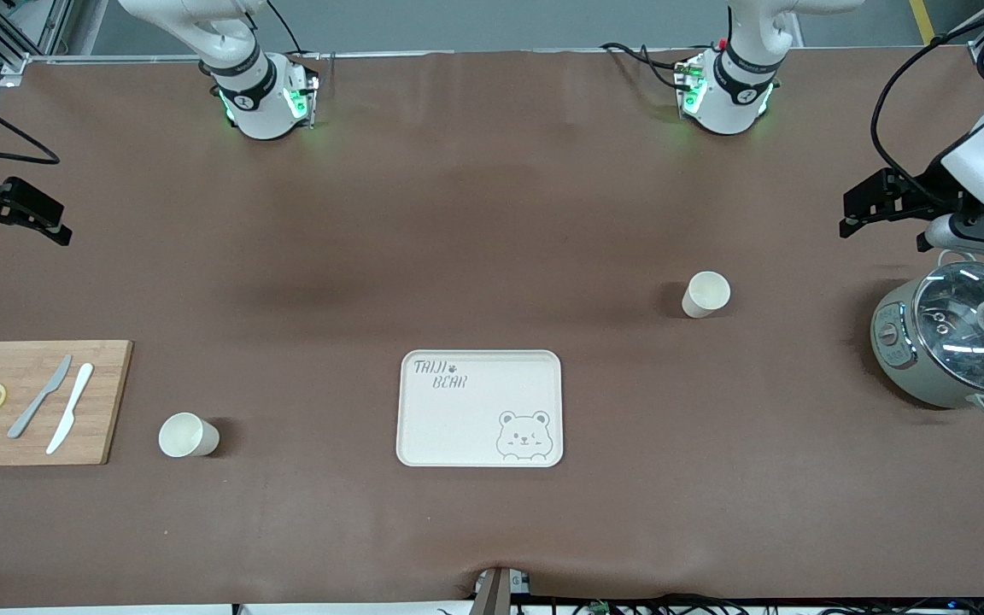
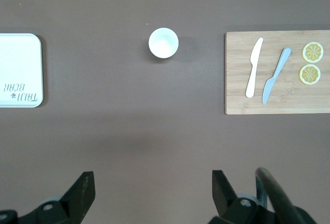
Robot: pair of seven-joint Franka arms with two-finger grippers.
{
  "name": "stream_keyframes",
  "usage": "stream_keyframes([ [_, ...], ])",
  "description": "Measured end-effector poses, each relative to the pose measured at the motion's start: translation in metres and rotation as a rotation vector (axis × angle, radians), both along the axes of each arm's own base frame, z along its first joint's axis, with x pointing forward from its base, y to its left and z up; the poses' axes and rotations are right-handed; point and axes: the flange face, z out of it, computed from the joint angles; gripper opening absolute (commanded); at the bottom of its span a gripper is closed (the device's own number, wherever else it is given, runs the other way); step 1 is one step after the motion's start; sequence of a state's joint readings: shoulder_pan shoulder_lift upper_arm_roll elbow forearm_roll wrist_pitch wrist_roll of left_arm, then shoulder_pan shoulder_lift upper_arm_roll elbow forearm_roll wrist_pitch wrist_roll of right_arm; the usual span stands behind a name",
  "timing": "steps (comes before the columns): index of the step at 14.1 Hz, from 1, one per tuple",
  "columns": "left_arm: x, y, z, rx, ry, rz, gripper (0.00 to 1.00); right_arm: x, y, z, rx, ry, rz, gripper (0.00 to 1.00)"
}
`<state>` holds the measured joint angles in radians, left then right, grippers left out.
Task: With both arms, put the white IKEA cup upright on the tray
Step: 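Reach the right gripper to one cup while the left gripper reaches another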
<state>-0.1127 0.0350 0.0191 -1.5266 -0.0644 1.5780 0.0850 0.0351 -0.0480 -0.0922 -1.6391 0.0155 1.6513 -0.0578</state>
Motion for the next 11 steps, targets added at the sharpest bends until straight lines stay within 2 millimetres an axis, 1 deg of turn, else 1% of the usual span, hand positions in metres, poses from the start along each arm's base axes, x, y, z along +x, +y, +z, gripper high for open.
stream_keyframes([
  [4, 0.0, -0.005, -0.001, 0.0, 0.0, -0.009, 1.0, 0.002, 0.0, -0.004, 0.0, 0.007, 0.0, 1.0],
  [6, 0.003, -0.016, -0.011, 0.002, 0.017, -0.024, 1.0, 0.005, 0.0, -0.008, -0.001, 0.014, 0.0, 1.0],
  [8, 0.011, -0.024, -0.037, 0.003, 0.024, -0.033, 1.0, 0.013, 0.002, -0.02, -0.002, 0.022, 0.003, 1.0],
  [10, 0.018, -0.029, -0.073, 0.003, 0.024, -0.034, 1.0, 0.03, 0.014, -0.039, -0.006, 0.01, 0.024, 1.0],
  [11, 0.019, -0.031, -0.094, 0.004, 0.025, -0.036, 1.0, 0.04, 0.023, -0.054, -0.009, 0.013, 0.039, 1.0],
])
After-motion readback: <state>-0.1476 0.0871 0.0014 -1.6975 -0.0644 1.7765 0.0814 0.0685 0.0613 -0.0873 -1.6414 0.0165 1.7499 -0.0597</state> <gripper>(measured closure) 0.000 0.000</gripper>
